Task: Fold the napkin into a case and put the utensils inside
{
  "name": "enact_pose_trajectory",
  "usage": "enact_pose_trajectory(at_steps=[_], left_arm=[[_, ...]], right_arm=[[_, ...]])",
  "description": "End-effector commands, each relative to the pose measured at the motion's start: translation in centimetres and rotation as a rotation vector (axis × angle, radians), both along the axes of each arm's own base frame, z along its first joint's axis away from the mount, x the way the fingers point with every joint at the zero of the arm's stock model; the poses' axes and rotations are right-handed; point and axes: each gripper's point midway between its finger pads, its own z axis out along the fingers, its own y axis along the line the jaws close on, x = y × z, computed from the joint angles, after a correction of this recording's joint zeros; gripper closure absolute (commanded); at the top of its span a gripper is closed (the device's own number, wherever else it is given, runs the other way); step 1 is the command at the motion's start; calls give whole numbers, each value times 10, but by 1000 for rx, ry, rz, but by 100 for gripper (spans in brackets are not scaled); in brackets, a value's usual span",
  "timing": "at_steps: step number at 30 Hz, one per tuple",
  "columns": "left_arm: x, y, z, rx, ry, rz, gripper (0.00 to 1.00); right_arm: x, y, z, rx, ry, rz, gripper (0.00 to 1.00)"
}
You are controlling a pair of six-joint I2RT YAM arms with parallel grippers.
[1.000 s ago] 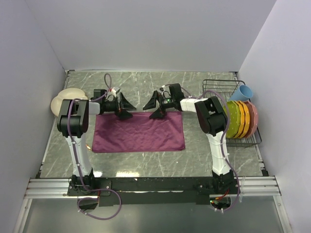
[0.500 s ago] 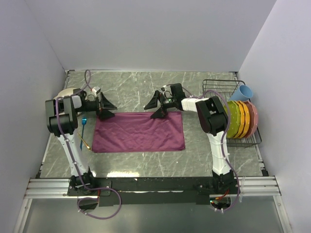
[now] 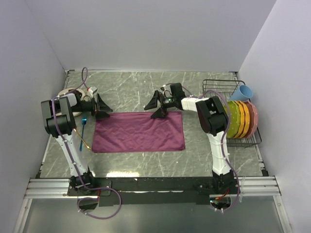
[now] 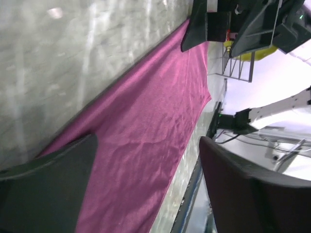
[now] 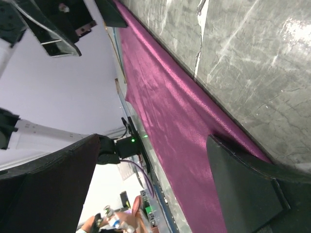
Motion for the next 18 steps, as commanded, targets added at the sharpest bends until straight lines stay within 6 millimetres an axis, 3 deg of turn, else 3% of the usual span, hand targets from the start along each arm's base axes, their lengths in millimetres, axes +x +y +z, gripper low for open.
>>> enact_pose_trajectory(at_steps=[1,2,6,8,9,12,18], left_arm=[[7,-19,45,59,-205,-81,17],[6,-28,54,62,-237,-101,21],[8,-44,56,74,-231,-56,51],[9,-47,46,76,-236,-46,60],[8,-48,41,75,-178,-23,70],[10,-47,27,96,-145,1,83],[15,-43,-1,150,-73,54,92]], right_arm=[[3,3,14,-60,-55,-24,0],[6,9,36,-25,-90,-26,0],[3,34,76,53,-135,-12,0],[1,49,81,73,-121,-7,0],[1,55,84,92,-133,-4,0],[0,77,81,123,-109,6,0],[7,111,75,177,-75,16,0]])
